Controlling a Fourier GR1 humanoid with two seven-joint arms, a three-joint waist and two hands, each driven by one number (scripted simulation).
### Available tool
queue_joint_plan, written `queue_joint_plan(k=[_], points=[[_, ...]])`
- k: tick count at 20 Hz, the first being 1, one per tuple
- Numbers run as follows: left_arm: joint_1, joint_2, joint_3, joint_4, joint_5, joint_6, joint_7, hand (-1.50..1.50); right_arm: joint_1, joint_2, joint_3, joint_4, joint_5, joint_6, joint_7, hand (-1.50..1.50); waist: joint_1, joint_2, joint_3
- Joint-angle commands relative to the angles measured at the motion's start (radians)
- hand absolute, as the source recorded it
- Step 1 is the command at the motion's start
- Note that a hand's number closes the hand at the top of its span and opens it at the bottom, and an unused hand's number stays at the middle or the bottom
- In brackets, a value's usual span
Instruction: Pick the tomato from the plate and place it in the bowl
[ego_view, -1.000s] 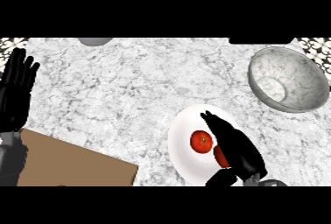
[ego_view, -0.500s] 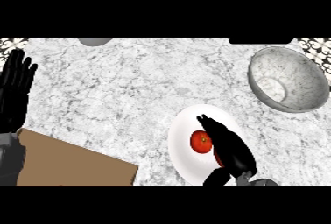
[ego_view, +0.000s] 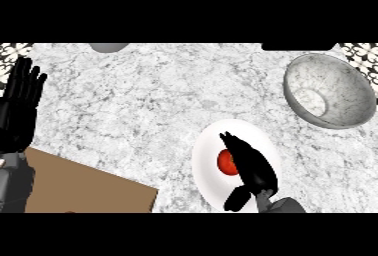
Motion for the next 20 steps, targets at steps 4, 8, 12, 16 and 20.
queue_joint_plan(k=[4, 8, 12, 16, 20], points=[[-0.040, -0.024, 0.005, 0.047, -0.034, 0.016, -0.007, 0.00, -0.033, 0.021, -0.060, 0.122, 0.025, -0.008, -0.060, -1.50, -0.002, 0.001, 0.000], [-0.059, 0.012, 0.051, 0.111, 0.000, -0.044, -0.053, 0.00, -0.048, -0.019, -0.082, 0.104, 0.043, -0.065, -0.159, 1.50, -0.004, 0.001, 0.000], [-0.023, -0.024, 0.005, -0.042, -0.036, 0.016, 0.054, 0.00, -0.092, 0.021, -0.098, 0.218, 0.098, -0.163, -0.211, 1.50, 0.001, 0.000, 0.000], [-0.034, -0.020, 0.023, 0.015, -0.027, -0.014, 0.033, 0.00, -0.056, 0.042, -0.058, 0.158, 0.150, -0.142, -0.174, 1.50, -0.001, 0.000, 0.000], [0.002, -0.009, 0.042, 0.001, -0.018, -0.021, 0.018, 0.00, 0.001, -0.330, -0.312, 0.140, 0.009, -0.076, -0.411, 1.50, -0.033, -0.001, 0.001]])
